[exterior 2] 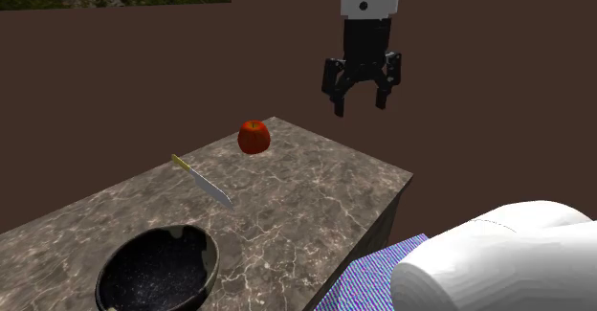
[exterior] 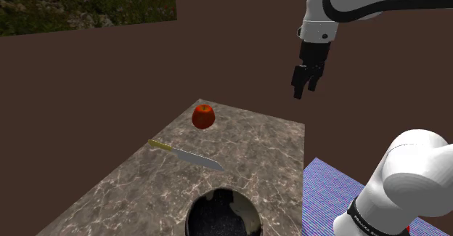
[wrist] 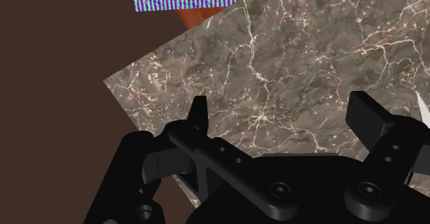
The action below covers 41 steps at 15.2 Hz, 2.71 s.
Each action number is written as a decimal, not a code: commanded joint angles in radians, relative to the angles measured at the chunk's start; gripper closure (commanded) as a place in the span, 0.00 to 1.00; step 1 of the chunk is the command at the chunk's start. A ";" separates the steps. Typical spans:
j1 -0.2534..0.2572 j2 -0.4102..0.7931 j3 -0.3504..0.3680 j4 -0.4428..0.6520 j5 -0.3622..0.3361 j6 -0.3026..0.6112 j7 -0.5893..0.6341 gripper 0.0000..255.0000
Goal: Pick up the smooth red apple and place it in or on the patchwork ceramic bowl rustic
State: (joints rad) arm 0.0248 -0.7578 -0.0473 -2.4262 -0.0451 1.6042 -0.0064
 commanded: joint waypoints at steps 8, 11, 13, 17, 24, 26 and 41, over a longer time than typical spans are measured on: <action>-0.003 0.199 0.105 0.051 0.088 0.177 0.245 0.00; -0.009 0.299 0.143 0.097 0.109 0.246 0.345 0.00; -0.013 0.368 0.166 0.134 0.117 0.288 0.411 0.00; -0.024 0.512 0.204 0.227 0.116 0.359 0.542 0.00; -0.030 0.771 0.238 0.442 0.075 0.439 0.767 0.00; -0.027 0.847 0.238 0.515 0.058 0.450 0.829 0.00; -0.001 1.121 0.214 0.732 0.004 0.534 1.001 0.00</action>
State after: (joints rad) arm 0.0233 0.3601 0.1665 -1.6910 -0.0402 2.1314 0.9935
